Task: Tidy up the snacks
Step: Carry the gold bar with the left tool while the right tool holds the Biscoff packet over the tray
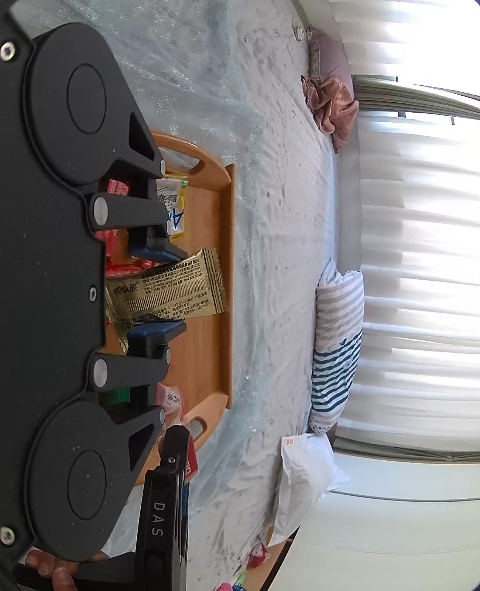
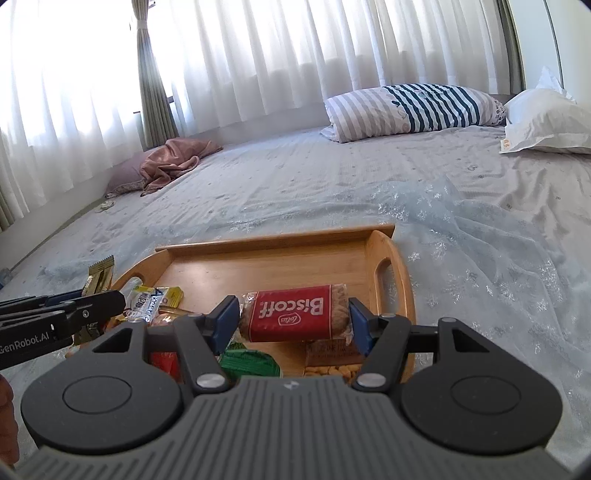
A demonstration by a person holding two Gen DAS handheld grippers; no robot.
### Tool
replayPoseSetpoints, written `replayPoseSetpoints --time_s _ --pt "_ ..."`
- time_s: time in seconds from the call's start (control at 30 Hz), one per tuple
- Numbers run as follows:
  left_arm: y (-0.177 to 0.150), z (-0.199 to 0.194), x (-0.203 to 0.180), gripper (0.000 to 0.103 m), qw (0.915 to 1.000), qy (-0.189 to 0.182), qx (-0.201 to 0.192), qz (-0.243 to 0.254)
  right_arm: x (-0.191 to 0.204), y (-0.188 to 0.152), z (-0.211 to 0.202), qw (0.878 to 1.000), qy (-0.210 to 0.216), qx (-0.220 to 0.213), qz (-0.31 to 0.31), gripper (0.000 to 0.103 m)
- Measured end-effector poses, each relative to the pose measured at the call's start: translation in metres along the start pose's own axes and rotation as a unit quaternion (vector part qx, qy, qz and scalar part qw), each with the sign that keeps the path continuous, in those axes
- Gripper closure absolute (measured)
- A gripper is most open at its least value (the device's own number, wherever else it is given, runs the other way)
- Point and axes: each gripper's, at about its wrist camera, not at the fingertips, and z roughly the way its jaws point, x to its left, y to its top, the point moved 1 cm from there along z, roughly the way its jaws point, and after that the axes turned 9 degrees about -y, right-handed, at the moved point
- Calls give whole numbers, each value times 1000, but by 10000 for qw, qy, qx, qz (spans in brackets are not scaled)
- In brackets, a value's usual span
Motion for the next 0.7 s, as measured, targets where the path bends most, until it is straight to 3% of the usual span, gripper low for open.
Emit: replayPoseSetpoints --time_s 0.23,0.53,0.7 --pt "15 44 9 72 9999 38 99 -42 4 15 36 9999 64 116 -80 38" --pt "24 104 30 72 9986 -98 513 -7 24 30 75 9987 211 231 -398 37" --pt "17 128 46 72 9965 -171 778 -245 34 27 96 9971 333 427 -528 37"
